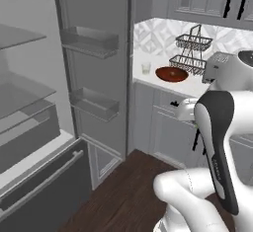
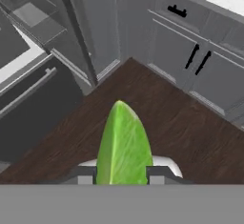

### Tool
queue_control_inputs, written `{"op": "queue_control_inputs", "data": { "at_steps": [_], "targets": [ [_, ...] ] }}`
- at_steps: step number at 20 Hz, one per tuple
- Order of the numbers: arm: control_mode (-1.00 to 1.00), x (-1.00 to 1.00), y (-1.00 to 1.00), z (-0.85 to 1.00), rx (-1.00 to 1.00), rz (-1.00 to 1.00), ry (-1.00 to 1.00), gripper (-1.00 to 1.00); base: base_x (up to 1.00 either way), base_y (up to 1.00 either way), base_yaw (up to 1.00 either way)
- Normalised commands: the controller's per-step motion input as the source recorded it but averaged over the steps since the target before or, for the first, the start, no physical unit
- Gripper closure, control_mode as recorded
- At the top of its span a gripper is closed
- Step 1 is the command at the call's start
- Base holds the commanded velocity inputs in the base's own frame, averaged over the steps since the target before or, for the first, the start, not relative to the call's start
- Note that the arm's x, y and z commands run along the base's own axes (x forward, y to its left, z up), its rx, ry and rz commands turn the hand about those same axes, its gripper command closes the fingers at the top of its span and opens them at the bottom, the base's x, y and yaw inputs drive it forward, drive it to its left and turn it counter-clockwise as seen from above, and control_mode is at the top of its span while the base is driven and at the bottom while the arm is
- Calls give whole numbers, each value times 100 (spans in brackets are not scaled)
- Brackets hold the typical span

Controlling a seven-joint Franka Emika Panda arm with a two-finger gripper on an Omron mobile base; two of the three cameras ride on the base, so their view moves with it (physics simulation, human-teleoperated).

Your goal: Grab a lemon wedge from the fridge and one ice cube from the ice bowl, and put them in the glass of lemonade.

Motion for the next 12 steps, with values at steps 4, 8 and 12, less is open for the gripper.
{"op": "queue_control_inputs", "data": {
  "at_steps": [4, 8, 12],
  "targets": [
    [100, 0, 0, 0, 0, 0, 0, 100, 36, -60, -22],
    [100, 0, 0, 0, 0, 0, 0, 100, 100, -45, 9],
    [100, 0, 0, 0, 0, 0, 0, 100, 97, -10, 14]
  ]
}}
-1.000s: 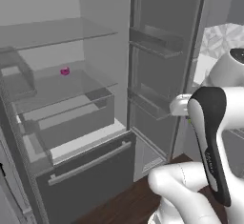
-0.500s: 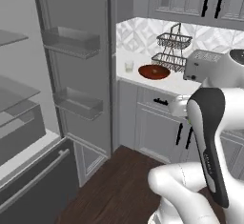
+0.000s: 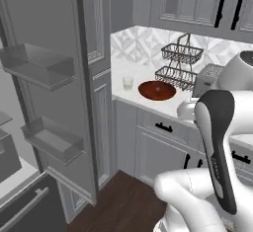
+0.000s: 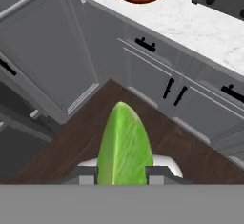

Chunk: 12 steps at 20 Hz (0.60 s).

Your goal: Grab a lemon wedge from the fridge and one ice cube from the ice bowl, and put them in the glass of lemonade.

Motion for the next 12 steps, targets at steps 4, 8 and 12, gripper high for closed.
{"op": "queue_control_inputs", "data": {
  "at_steps": [4, 8, 12],
  "targets": [
    [100, 0, 0, 0, 0, 0, 0, 100, 94, 13, 3],
    [100, 0, 0, 0, 0, 0, 0, 100, 93, -2, 0],
    [100, 0, 0, 0, 0, 0, 0, 100, 91, -25, 0]
  ]
}}
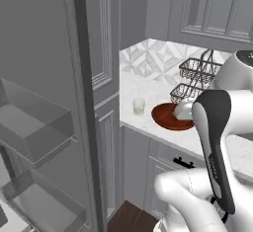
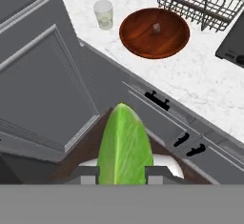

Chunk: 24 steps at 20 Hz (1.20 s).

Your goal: Grab a lemon wedge from the fridge and one ice cube from the ice bowl, and put them in the glass of lemonade.

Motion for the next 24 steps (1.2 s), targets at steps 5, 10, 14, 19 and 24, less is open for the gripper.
{"op": "queue_control_inputs", "data": {
  "at_steps": [5, 10, 14, 19, 24],
  "targets": [
    [100, 0, 0, 0, 0, 0, 0, 100, 90, -21, 0],
    [100, 0, 0, 0, 0, 0, 0, 100, 11, 0, 0],
    [100, 0, 0, 0, 0, 0, 0, 100, 0, 0, 0],
    [-100, 4, 0, 0, 0, 0, 0, 100, 0, 0, 0],
    [-100, 89, 10, -2, 1, 6, 0, 100, 0, 0, 0]
  ]
}}
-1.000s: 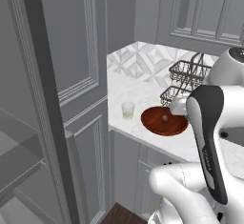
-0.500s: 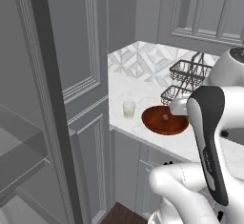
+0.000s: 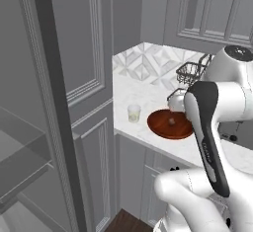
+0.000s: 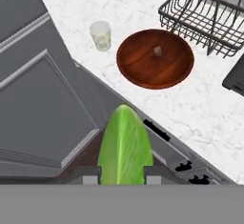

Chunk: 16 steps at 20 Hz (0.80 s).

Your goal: Grab a lemon wedge from the fridge and one ice cube from the ice bowl, and put them in the glass of lemonade.

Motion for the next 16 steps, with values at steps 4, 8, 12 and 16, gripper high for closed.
{"op": "queue_control_inputs", "data": {
  "at_steps": [4, 8, 12, 16],
  "targets": [
    [-100, 95, 24, -2, 0, 7, 1, 100, 0, 0, 0],
    [-100, 76, 21, -23, 0, 5, 2, 100, 0, 0, 0],
    [-100, 72, 3, -33, 1, 10, 2, 100, 0, 0, 0],
    [-100, 47, -16, -45, 0, 22, -6, 100, 0, 0, 0]
  ]
}}
